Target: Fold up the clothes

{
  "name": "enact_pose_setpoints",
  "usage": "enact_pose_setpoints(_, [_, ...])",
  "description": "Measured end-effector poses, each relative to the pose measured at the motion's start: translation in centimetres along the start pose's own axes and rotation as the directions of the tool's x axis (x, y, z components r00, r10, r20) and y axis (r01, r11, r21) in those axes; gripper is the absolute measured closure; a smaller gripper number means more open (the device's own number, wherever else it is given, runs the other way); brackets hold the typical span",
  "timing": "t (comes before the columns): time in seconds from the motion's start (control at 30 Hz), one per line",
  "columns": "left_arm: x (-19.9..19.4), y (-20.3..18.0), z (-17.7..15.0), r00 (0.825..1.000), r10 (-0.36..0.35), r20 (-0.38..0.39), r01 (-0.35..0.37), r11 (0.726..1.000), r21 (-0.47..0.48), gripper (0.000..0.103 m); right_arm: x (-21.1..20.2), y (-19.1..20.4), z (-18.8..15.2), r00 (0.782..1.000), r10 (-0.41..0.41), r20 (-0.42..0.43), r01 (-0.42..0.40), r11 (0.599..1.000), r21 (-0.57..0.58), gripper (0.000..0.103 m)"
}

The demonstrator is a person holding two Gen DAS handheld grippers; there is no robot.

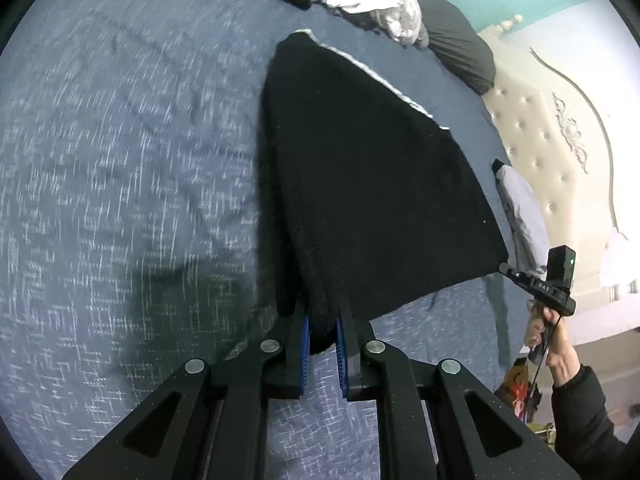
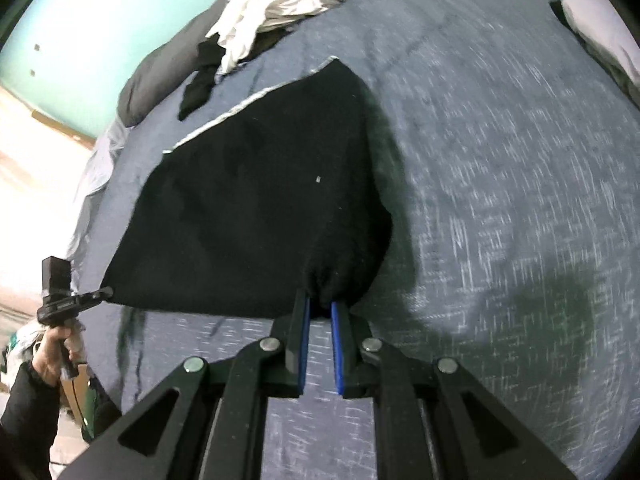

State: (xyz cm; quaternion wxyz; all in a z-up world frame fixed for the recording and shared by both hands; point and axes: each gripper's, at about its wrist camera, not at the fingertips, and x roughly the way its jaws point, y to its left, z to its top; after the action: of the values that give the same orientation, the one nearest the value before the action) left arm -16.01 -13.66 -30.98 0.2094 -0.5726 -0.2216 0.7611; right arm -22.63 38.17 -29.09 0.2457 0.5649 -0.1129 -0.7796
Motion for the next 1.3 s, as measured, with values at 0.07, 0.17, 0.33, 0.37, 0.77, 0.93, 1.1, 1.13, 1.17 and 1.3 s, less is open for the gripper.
enact_pose_setpoints(0.07, [0.2,0.3,-0.2,1.0,0.003,0.003,-0.003,1.0,-0.006,0.091,0.1,-0.5,-0.1,0.999,-0.052,-0.01,0.053,0.999,0.01,0.093])
enact_pose_setpoints(0.17, [0.0,0.4,-0.2,1.0,0.008,0.0,-0.008,1.0,-0.007,0.09,-1.1,-1.3,0.0,0.993,-0.117,0.0,0.116,0.993,0.024,0.093])
enact_pose_setpoints(0.33, [-1.6,0.8,-0.7,1.0,0.01,0.005,-0.01,1.0,-0.023,0.088,-3.8,-0.5,0.5,0.995,-0.089,0.05,0.09,0.996,-0.002,0.093])
enact_pose_setpoints(0.37, [-1.8,0.8,-0.8,1.0,0.01,0.006,-0.01,1.0,-0.025,0.088,-4.0,0.0,0.6,0.996,-0.073,0.054,0.074,0.997,-0.016,0.093])
enact_pose_setpoints(0.77, [-3.3,1.6,-1.8,1.0,-0.002,0.016,0.003,0.999,-0.045,0.081,-0.2,0.3,-0.5,0.986,-0.155,-0.064,0.151,0.987,-0.055,0.083])
enact_pose_setpoints(0.93, [-3.4,2.0,-1.9,1.0,0.0,0.013,0.0,0.998,-0.056,0.081,-0.2,0.4,-0.5,0.988,-0.149,-0.046,0.143,0.984,-0.11,0.083])
enact_pose_setpoints(1.1, [-3.4,1.5,-2.0,1.0,-0.008,0.014,0.009,0.999,-0.051,0.081,0.5,1.0,-0.6,0.983,-0.173,-0.06,0.157,0.965,-0.211,0.098])
enact_pose_setpoints(1.13, [-3.4,1.4,-2.0,1.0,-0.009,0.013,0.01,0.999,-0.049,0.081,0.6,1.0,-0.5,0.982,-0.179,-0.063,0.161,0.961,-0.224,0.099])
enact_pose_setpoints(1.17, [-3.4,1.3,-2.0,1.0,-0.011,0.013,0.011,0.999,-0.046,0.081,0.5,0.9,-0.5,0.979,-0.192,-0.069,0.172,0.957,-0.234,0.099])
enact_pose_setpoints(1.3, [-3.4,1.2,-1.9,1.0,-0.012,0.011,0.012,0.999,-0.04,0.081,-0.5,0.3,-0.9,0.969,-0.23,-0.09,0.196,0.938,-0.286,0.101])
